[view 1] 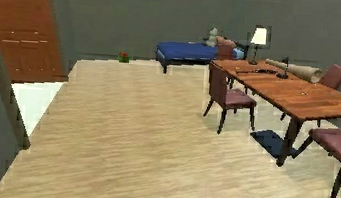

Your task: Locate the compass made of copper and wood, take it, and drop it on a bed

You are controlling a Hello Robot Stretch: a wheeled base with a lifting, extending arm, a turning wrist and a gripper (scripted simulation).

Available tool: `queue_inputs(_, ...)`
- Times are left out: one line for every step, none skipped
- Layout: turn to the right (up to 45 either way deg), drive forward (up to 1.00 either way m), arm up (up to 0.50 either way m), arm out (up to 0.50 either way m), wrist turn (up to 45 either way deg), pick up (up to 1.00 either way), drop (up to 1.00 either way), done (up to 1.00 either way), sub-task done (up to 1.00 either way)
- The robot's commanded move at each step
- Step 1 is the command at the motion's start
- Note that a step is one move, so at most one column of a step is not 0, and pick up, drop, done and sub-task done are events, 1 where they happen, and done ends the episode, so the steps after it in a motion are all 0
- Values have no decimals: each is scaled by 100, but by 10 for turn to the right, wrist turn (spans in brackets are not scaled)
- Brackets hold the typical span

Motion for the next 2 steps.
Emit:
queue_inputs(-30,0,0,0,0,0,0,0,0)
queue_inputs(0,100,0,0,0,0,0,0,0)
